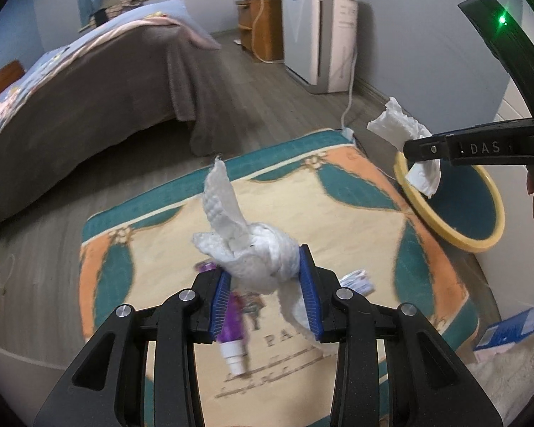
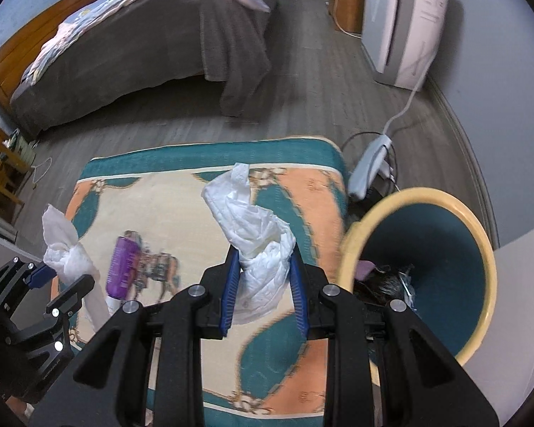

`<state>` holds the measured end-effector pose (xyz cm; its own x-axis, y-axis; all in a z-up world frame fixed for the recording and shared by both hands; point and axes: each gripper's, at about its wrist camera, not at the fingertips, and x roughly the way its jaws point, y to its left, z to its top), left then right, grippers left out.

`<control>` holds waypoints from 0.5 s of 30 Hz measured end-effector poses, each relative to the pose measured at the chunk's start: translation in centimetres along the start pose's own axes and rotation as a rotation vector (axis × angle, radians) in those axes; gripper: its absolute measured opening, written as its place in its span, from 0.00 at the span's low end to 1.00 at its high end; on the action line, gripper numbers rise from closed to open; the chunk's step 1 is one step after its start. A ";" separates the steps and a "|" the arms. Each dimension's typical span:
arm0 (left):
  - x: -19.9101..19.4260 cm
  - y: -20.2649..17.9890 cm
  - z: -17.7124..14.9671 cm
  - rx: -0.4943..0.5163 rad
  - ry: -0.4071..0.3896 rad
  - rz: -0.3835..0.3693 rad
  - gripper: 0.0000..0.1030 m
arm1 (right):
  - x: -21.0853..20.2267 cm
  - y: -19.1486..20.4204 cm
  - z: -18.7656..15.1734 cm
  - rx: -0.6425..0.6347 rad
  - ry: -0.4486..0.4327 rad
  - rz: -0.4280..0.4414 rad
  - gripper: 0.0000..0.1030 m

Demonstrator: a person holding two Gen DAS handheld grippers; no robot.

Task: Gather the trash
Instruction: 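Carry both held tissues over the bin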

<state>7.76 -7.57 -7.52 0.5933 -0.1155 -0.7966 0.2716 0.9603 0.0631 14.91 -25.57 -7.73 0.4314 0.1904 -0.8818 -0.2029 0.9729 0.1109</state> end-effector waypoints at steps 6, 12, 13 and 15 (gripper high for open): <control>0.6 -2.7 1.0 0.036 -0.001 -0.026 0.37 | -0.3 -3.2 -0.8 0.030 0.008 -0.016 0.25; 1.0 -5.1 1.5 0.068 0.001 -0.045 0.37 | -0.3 -5.7 -1.5 0.060 0.013 -0.030 0.25; 1.1 -5.5 1.6 0.074 0.001 -0.049 0.37 | -0.4 -6.0 -1.6 0.066 0.013 -0.031 0.25; 1.2 -6.1 1.9 0.081 0.002 -0.053 0.37 | -0.5 -6.7 -1.8 0.076 0.012 -0.031 0.25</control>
<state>8.20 -14.04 -7.72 0.5751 -0.1650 -0.8013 0.3632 0.9291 0.0693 14.46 -32.43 -8.84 0.4258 0.1585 -0.8908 -0.1216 0.9856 0.1173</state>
